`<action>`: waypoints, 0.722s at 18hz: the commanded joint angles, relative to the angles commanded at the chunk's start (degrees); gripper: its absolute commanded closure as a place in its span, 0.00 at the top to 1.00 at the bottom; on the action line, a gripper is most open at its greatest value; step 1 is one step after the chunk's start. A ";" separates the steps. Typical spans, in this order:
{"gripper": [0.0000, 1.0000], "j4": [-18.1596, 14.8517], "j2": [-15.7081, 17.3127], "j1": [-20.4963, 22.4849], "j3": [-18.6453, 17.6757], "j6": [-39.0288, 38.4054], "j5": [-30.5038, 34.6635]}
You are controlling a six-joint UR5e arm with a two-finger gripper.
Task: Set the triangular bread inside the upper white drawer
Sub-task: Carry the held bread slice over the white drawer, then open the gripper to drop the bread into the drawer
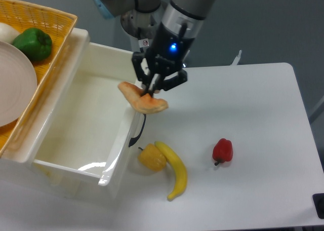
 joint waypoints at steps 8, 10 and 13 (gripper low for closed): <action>0.22 0.09 0.70 -5.09 -1.59 -0.01 -1.14; 0.26 0.09 0.27 -6.24 -1.67 -0.01 -1.06; 0.50 0.17 -0.09 -6.94 -1.76 0.52 -0.88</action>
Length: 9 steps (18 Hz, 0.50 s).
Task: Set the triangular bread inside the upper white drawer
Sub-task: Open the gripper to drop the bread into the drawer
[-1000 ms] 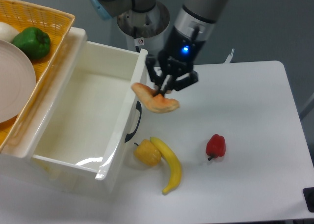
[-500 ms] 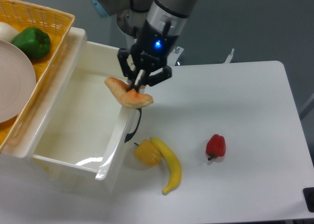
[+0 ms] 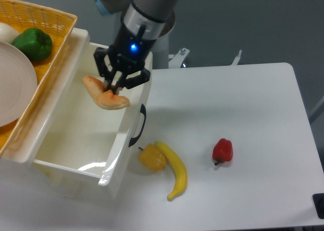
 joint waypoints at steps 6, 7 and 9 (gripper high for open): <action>0.83 0.62 0.09 -0.44 -1.67 2.19 0.00; 0.84 0.62 0.09 -0.44 -1.76 2.37 -0.09; 0.84 0.62 0.00 -0.62 -1.67 2.37 -0.17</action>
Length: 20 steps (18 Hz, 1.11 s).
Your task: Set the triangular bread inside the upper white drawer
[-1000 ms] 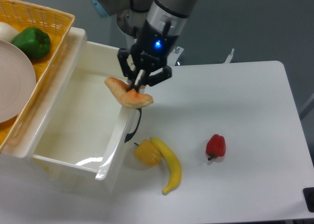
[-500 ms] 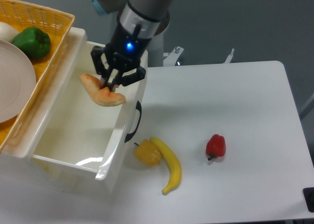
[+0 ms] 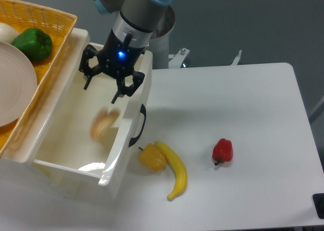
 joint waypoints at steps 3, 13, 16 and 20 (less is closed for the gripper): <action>0.86 0.00 0.09 -0.27 0.00 0.00 0.00; 1.00 0.26 0.44 6.15 0.70 2.46 2.19; 1.00 0.61 0.35 7.99 0.62 2.55 5.00; 1.00 0.97 0.18 9.67 0.35 2.55 7.90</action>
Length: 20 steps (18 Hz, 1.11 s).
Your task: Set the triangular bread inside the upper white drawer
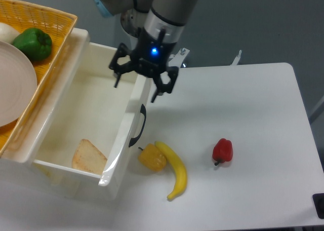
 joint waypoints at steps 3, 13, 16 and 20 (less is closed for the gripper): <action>1.00 0.70 -0.26 -0.09 -0.44 0.00 3.42; 1.00 3.60 -4.48 -0.70 -0.62 6.14 17.32; 1.00 4.48 -6.50 -0.53 -0.35 12.73 20.92; 1.00 6.15 -8.79 -1.14 0.00 14.93 27.86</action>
